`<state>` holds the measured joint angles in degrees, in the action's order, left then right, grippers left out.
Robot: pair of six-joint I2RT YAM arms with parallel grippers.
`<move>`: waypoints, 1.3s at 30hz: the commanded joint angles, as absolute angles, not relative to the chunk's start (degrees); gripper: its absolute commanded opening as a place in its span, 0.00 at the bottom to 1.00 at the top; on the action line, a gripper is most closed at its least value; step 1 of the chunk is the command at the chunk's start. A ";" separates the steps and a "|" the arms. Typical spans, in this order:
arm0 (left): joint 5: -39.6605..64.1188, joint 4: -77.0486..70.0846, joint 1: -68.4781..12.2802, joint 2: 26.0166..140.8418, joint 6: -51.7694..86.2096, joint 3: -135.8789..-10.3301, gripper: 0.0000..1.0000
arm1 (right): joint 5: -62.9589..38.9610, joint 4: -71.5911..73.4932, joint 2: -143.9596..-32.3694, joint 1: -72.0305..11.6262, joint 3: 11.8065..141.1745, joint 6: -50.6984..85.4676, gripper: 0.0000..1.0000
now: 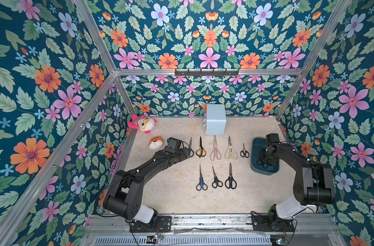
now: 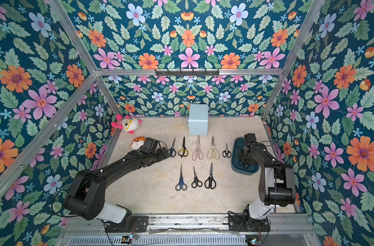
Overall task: Take the scissors out of the storage box
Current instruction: Pick up the scissors from the storage box.
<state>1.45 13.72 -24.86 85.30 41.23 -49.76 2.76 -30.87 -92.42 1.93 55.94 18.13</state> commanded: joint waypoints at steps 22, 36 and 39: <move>0.57 14.59 -24.88 84.88 40.52 -50.27 0.99 | 1.98 -27.15 -100.64 4.22 55.24 14.46 0.35; 0.00 15.19 -24.79 83.92 40.61 -50.18 0.99 | -1.05 -25.80 -104.06 4.26 53.88 13.80 0.07; 0.00 15.20 -24.81 83.76 40.57 -50.18 0.99 | -1.14 -26.09 -103.73 4.28 53.92 13.45 0.00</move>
